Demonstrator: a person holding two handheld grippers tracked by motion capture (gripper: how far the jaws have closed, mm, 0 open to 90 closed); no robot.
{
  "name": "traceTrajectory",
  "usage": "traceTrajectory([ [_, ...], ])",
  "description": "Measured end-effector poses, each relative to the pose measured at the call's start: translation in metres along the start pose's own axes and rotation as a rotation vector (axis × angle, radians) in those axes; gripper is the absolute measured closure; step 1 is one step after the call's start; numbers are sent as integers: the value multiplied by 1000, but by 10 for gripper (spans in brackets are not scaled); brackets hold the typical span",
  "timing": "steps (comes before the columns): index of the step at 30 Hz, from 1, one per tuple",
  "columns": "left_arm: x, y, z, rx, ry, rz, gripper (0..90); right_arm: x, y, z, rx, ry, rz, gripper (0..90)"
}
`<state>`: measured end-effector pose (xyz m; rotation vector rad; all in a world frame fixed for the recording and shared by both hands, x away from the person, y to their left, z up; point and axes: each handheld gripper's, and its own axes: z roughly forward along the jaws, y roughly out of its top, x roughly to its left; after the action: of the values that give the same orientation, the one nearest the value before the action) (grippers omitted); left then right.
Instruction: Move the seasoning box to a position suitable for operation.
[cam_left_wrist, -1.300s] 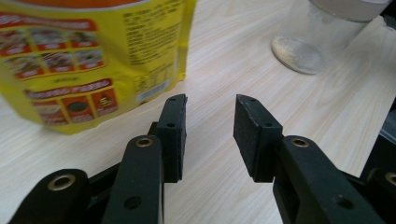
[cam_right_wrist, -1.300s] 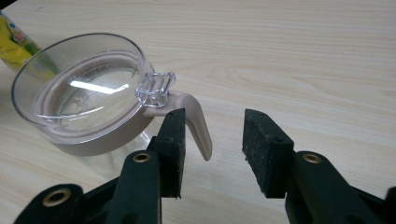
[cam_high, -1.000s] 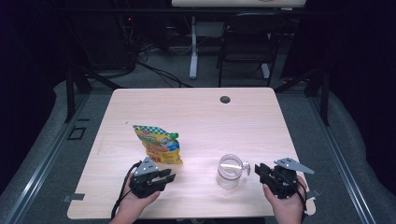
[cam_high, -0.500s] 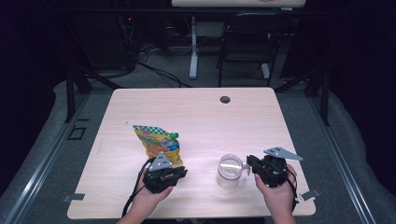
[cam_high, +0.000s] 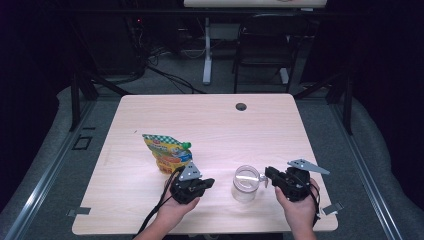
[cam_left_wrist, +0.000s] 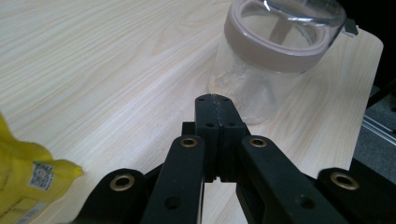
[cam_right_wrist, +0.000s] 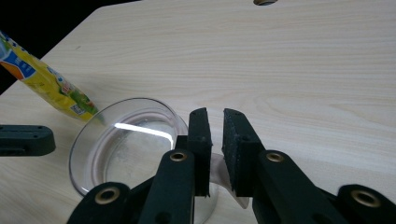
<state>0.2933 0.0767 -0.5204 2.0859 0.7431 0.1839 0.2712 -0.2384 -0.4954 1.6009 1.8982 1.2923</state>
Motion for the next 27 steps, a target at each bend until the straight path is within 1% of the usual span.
traceTrajectory([
  [5, -3, 3, 3, -11, -6, -5, 900, 2, -1, 0, 9, 2, -5, 812],
  [8, -5, 6, 6, -10, -17, 2, 900, 2, -3, 1, 18, 4, -6, 812],
  [10, -7, 7, 8, -2, -20, 4, 900, 2, -3, 1, 18, 5, -5, 812],
  [13, -9, 7, 11, -6, -22, 8, 900, 2, -4, 1, 9, 10, 1, 815],
  [19, -13, 9, 15, -5, -39, 10, 900, 1, -5, 0, 10, 15, 6, 821],
  [27, -18, 13, 22, 2, -58, 24, 900, 0, -6, 0, 6, 22, 14, 831],
])
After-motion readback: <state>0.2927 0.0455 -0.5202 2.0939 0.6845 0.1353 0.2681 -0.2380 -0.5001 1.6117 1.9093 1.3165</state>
